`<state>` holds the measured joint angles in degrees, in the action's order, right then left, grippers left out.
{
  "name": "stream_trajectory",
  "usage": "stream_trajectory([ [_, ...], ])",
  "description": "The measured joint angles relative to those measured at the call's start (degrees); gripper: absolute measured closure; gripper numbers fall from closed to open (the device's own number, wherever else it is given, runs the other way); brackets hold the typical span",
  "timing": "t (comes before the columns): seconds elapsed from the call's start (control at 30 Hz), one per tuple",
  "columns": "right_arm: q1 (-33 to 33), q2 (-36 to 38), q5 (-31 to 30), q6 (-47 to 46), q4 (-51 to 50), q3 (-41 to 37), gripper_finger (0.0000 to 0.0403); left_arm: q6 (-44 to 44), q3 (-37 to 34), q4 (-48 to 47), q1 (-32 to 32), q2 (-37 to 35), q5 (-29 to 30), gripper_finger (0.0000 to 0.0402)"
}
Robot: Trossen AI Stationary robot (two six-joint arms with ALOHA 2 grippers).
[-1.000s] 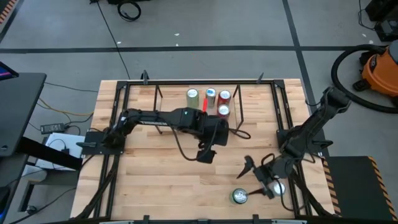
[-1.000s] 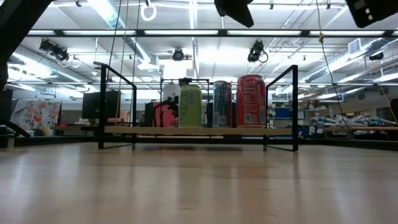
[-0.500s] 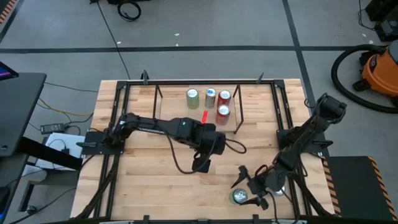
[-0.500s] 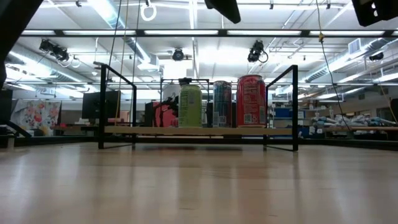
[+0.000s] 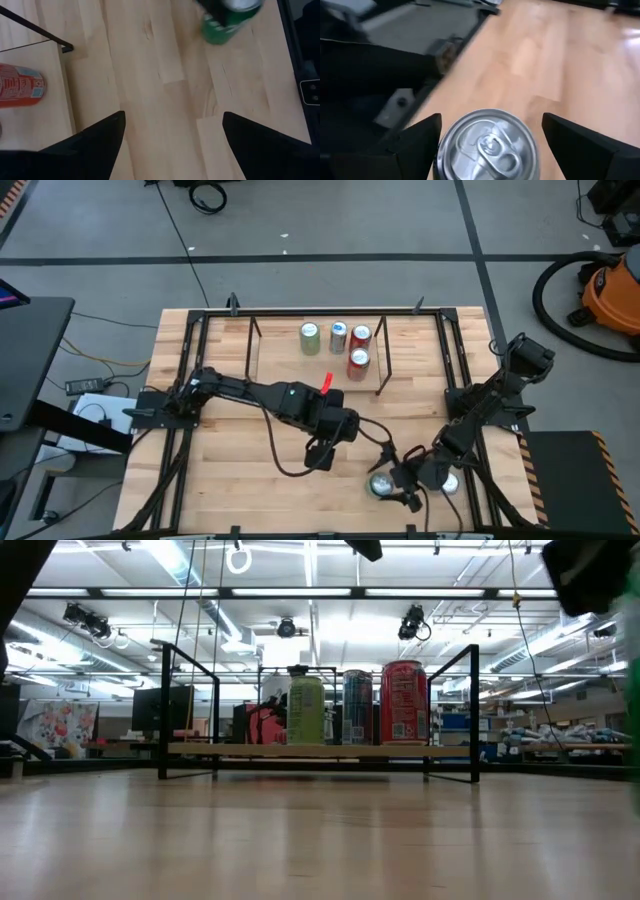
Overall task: Place canned beverage on shelf
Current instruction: Put the green soda can on the shelf
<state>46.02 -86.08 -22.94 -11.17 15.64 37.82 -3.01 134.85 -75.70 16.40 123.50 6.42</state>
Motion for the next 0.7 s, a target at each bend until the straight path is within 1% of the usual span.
stream_trajectory([
  [0.13,-1.9,-0.02,-3.63,-0.97,-1.33,-0.02,0.0047,-0.38,0.0,-0.04,0.38,0.0,0.09,0.0056],
  [0.4,-5.88,-0.02,-10.63,-7.67,-5.16,-0.07,0.0047,-1.46,0.0,-0.22,0.86,0.0,1.26,0.0056],
  [0.57,-7.99,-0.02,-14.79,-8.18,-5.0,-0.07,0.0047,-1.44,0.0,-0.24,0.9,0.02,1.53,0.0056],
  [0.7,-10.13,-0.02,-16.46,-8.5,-5.02,-0.09,0.0047,-1.44,0.0,-0.22,0.88,0.02,1.55,0.0056],
])
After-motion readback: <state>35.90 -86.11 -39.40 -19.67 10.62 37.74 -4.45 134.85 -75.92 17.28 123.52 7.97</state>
